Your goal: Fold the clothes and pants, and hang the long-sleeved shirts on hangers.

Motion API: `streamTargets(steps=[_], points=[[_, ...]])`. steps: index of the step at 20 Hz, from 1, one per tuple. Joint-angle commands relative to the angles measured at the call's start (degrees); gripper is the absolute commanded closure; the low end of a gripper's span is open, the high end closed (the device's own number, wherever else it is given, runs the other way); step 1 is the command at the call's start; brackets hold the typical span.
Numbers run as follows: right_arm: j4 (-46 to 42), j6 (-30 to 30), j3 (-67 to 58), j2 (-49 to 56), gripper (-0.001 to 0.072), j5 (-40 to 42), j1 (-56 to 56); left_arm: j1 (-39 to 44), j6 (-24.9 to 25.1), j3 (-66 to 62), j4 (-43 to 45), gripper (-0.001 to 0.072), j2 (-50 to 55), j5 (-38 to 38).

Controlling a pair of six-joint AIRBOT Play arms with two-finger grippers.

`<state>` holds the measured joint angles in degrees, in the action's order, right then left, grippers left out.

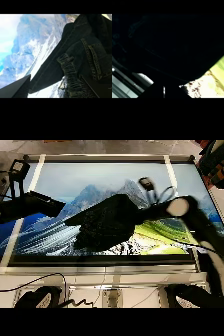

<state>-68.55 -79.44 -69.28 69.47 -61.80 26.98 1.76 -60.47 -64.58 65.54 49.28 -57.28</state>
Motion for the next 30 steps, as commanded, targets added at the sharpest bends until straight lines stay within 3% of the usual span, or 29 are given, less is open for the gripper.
streamTargets(steps=[1,3,6,8,10,12,13,18,23,25,28,30], points=[[0.3,1.5,0.0,10.0,0.0567,9.2,13.8,-0.1,0.0,-0.1,-0.2,0.0015,0.0,0.8],[-0.6,4.9,-0.2,13.6,0.0308,12.8,19.3,0.0,0.0,-0.1,-0.6,0.0016,0.0,1.0],[-1.4,5.6,-3.1,18.0,0.0309,14.9,25.6,-0.2,0.0,-0.1,-0.1,0.0016,0.0,0.5],[-3.8,5.5,-7.0,21.0,0.0309,14.9,28.1,-1.0,-0.4,-0.1,4.7,0.0016,-0.1,1.1],[-5.0,5.5,-11.4,24.5,0.0307,14.8,29.4,-3.3,-5.8,-0.1,8.7,0.0016,-0.1,2.0],[-5.0,5.6,-15.6,28.3,0.0169,14.9,30.0,-6.1,-8.7,-0.1,9.0,0.0015,-0.1,2.0],[-5.1,5.6,-17.7,30.2,0.0146,14.9,30.3,-7.1,-8.8,-0.1,9.0,0.0016,-0.1,2.0],[-7.9,4.8,-24.0,36.9,0.0155,14.8,31.3,-8.4,-8.8,-0.1,9.0,0.0016,0.0,2.0],[-15.5,-2.6,-29.0,42.0,0.0160,14.3,30.3,-8.4,-8.8,-0.1,9.0,0.0016,0.0,2.0],[-16.1,-2.6,-30.8,44.1,0.0199,13.1,30.0,-8.4,-8.8,-0.1,9.0,0.0015,0.0,2.0],[-19.5,-6.1,-34.0,47.1,0.0202,11.0,29.4,-8.4,-8.8,-0.1,9.0,0.0016,0.0,2.0],[-20.7,-7.9,-35.5,48.1,0.0256,10.4,28.6,-8.4,-8.8,-0.1,9.0,0.0015,0.0,2.0]])
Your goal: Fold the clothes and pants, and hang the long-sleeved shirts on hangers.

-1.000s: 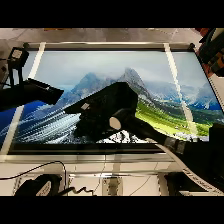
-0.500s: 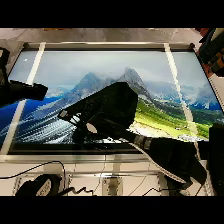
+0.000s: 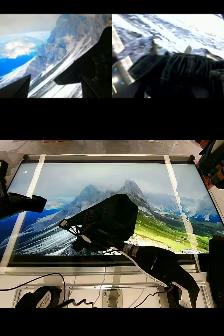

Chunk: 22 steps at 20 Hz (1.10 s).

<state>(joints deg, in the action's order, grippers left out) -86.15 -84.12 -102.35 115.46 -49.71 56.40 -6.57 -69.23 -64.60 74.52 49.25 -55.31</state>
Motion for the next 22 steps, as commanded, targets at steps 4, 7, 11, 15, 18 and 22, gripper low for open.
streamTargets(steps=[4,7,11,15,18,22], points=[[-3.5,-3.9,-3.7,2.1,0.0393,-2.4,-2.5,-0.1,0.0,0.0,0.0,0.0016,0.0,0.0],[-4.3,-3.9,-4.2,2.1,0.0670,-3.3,-3.0,-0.1,0.0,0.0,0.0,0.0016,0.0,0.0],[-5.7,-3.8,-4.2,-0.1,0.0671,-3.6,-3.1,-0.1,0.0,0.0,0.0,0.0015,0.0,0.0],[-7.1,-3.8,-4.2,-6.8,0.0671,-3.9,-6.3,-0.1,-0.1,0.0,0.0,0.0016,0.0,0.0],[-7.1,-3.9,-4.2,-12.3,0.0671,-7.6,-11.2,0.0,0.0,0.0,0.0,0.0015,0.0,-0.1],[-7.0,-3.8,-4.2,-19.5,0.0671,-17.0,-19.8,0.0,0.0,0.0,0.0,0.0053,0.0,-0.4]])
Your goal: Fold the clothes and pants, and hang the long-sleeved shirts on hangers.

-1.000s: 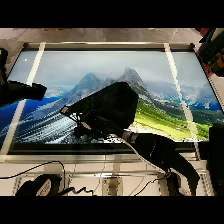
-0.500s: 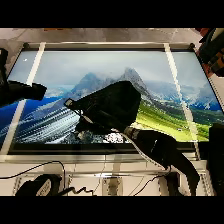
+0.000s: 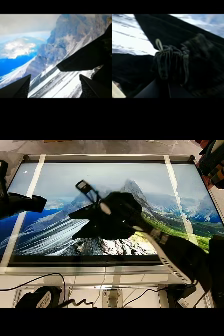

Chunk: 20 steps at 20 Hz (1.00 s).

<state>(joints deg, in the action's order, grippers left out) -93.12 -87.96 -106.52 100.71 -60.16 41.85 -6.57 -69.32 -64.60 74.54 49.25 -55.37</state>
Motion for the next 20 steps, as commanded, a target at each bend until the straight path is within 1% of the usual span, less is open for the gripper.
streamTargets(steps=[1,2,3,5,6,7,8,9,12,14,17,18,20], points=[[0.1,0.1,0.0,-6.2,0.0671,-9.1,-7.4,0.0,0.0,0.0,0.0,0.0249,0.0,-1.3],[0.1,0.1,0.0,-7.4,0.0671,-11.3,-9.3,0.0,-0.5,0.0,-0.3,0.0470,0.0,-2.4],[0.1,0.2,0.0,-8.4,0.0671,-13.3,-11.1,0.1,-0.6,0.1,-1.0,0.0599,0.0,-3.1],[0.1,0.6,0.0,-9.9,0.0671,-15.5,-14.3,0.2,-0.6,1.0,-2.8,0.0604,0.0,-4.5],[0.1,0.6,0.0,-10.4,0.0671,-15.8,-15.9,0.2,-0.6,1.8,-4.0,0.0587,0.0,-5.5],[0.2,0.6,0.0,-10.8,0.0671,-15.8,-17.4,0.2,-0.6,2.9,-5.0,0.0488,0.2,-6.9],[0.3,0.6,0.0,-11.1,0.0671,-16.0,-18.8,0.2,-0.8,4.3,-6.1,0.0336,0.5,-8.7],[0.4,0.6,0.0,-11.3,0.0671,-16.6,-19.9,0.2,-1.9,6.3,-6.2,0.0260,1.0,-10.2],[1.2,0.6,0.0,-11.3,0.0672,-18.9,-22.8,0.2,-2.1,14.5,-6.3,0.0264,2.8,-10.9],[3.3,0.6,0.0,-11.3,0.0671,-18.9,-24.0,0.1,-2.1,20.3,-9.5,0.0260,4.8,-10.9],[3.8,0.6,0.0,-11.3,0.0671,-18.7,-24.1,0.1,-2.1,26.8,-20.2,0.0022,9.6,-9.7],[4.3,0.6,0.0,-11.3,0.0671,-18.5,-24.1,0.1,-2.1,28.0,-23.8,0.0007,11.4,-8.7],[4.8,0.6,0.0,-11.3,0.0671,-18.3,-24.1,0.2,-2.0,28.9,-30.3,0.0009,15.8,-7.1]])
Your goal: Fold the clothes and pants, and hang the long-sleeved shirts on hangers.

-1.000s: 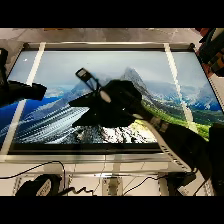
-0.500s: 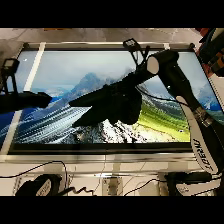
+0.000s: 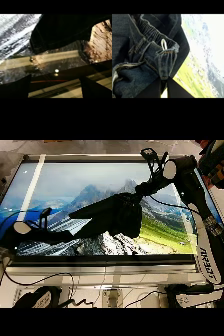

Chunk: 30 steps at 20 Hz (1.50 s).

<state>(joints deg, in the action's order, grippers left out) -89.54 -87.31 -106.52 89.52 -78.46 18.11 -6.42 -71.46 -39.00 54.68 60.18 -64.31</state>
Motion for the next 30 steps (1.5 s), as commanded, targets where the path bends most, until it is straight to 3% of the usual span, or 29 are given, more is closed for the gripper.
streamTargets(steps=[1,7,10,11,12,14,16,17,22,27,30], points=[[1.2,0.0,0.0,-0.1,0.0671,0.0,-0.3,0.0,0.1,3.3,-13.4,0.0010,7.0,3.2],[1.2,0.0,0.0,-0.1,0.0671,0.0,-0.3,0.0,0.1,3.3,-18.5,0.0020,14.0,13.9],[1.2,0.0,0.0,-0.1,0.0671,0.1,-0.3,0.1,0.0,3.3,-20.0,0.0141,14.4,18.4],[1.2,0.0,0.0,-0.1,0.0671,0.1,-0.3,0.3,0.1,3.3,-21.1,0.0199,14.4,19.9],[1.2,0.0,0.0,-0.1,0.0671,0.1,-0.3,0.5,0.1,3.3,-22.8,0.0353,14.4,20.8],[1.2,0.0,0.0,-0.1,0.0671,0.1,-0.3,1.3,0.5,3.2,-24.6,0.0560,14.4,23.3],[1.2,0.0,0.0,-0.1,0.0670,0.1,-0.3,2.4,0.5,3.2,-24.8,0.0615,14.4,26.9],[1.2,0.0,0.0,-0.1,0.0671,0.1,-0.3,2.8,0.5,3.2,-24.9,0.0683,14.4,28.2],[-0.3,-0.1,0.0,-0.1,0.0671,2.6,-0.4,2.7,1.4,-1.6,-24.9,0.0679,14.4,30.3],[-3.3,-0.7,0.0,-1.3,0.0671,12.0,-3.2,1.4,1.8,-17.2,-23.8,0.0680,14.4,30.3],[-3.6,-2.3,-0.6,-3.1,0.0670,13.6,-9.9,-1.8,1.8,-27.1,-19.8,0.0681,14.4,30.3]])
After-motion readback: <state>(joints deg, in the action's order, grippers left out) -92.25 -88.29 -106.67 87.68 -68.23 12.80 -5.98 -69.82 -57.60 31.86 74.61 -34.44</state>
